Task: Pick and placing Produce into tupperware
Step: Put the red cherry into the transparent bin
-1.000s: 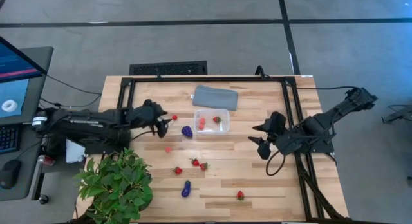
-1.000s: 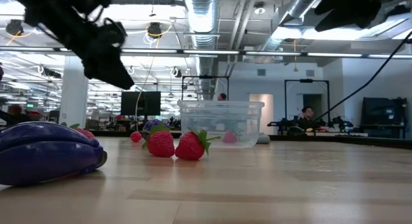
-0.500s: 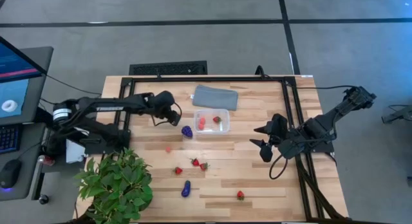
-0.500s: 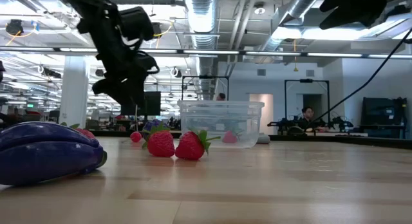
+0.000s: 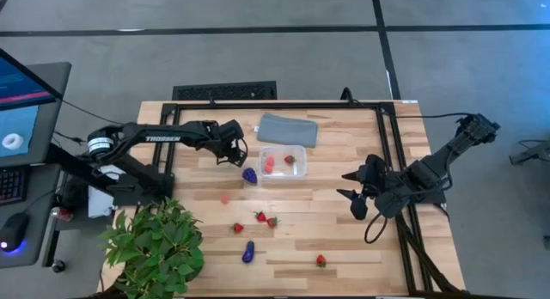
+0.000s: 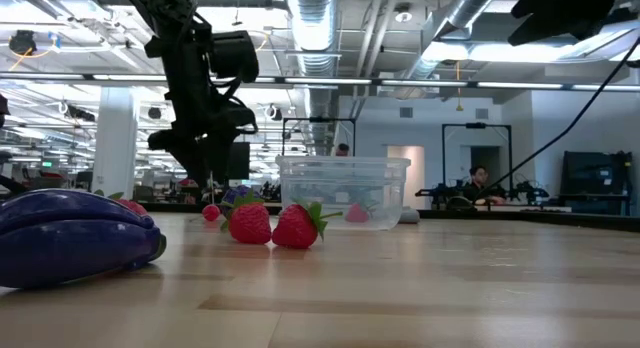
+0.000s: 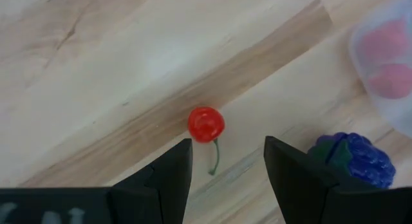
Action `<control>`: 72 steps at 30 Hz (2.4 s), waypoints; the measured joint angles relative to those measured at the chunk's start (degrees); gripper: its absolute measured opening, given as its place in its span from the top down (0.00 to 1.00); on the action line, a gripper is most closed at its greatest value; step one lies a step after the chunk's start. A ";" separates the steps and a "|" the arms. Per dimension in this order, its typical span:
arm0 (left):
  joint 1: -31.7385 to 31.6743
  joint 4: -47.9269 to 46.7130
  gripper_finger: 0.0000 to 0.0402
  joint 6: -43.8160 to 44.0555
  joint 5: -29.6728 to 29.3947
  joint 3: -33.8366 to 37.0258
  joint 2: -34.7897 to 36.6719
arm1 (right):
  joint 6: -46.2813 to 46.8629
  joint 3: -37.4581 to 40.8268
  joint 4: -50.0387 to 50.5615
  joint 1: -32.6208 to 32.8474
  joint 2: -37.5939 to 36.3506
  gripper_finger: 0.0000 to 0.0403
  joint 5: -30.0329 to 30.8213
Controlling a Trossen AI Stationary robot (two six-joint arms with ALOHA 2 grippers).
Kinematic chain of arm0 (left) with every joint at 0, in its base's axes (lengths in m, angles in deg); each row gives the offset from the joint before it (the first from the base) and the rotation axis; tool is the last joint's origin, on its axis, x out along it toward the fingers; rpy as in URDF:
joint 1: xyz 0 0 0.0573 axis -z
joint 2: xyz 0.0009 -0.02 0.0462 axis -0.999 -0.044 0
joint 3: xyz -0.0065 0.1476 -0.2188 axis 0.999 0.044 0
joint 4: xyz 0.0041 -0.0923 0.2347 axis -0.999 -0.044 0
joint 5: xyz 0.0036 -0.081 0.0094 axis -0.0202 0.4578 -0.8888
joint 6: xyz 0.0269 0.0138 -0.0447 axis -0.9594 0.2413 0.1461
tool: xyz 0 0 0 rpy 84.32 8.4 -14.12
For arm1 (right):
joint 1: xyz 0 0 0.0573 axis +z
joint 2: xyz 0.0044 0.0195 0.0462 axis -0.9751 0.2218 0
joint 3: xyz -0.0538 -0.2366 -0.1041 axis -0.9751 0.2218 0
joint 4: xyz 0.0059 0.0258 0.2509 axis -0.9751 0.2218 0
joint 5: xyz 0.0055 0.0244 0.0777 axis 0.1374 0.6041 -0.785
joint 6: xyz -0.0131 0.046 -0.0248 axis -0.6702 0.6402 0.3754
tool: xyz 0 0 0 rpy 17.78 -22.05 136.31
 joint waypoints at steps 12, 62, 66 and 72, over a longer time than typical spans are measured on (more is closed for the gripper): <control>-1.99 0.91 0.47 -0.61 -0.63 0.03 -1.12 | 0.00 0.00 0.86 0.18 0.02 0.35 0.07; -2.44 3.84 0.44 -7.42 2.42 0.09 -10.48 | 0.17 0.02 0.40 0.16 -0.02 0.35 1.42; -2.43 4.08 0.44 -7.25 2.67 -0.10 -11.17 | 0.44 0.02 0.20 0.18 -0.02 0.35 1.40; -2.45 4.66 0.44 -7.03 2.54 -0.04 -11.22 | 0.50 0.02 0.20 0.16 0.00 0.35 1.38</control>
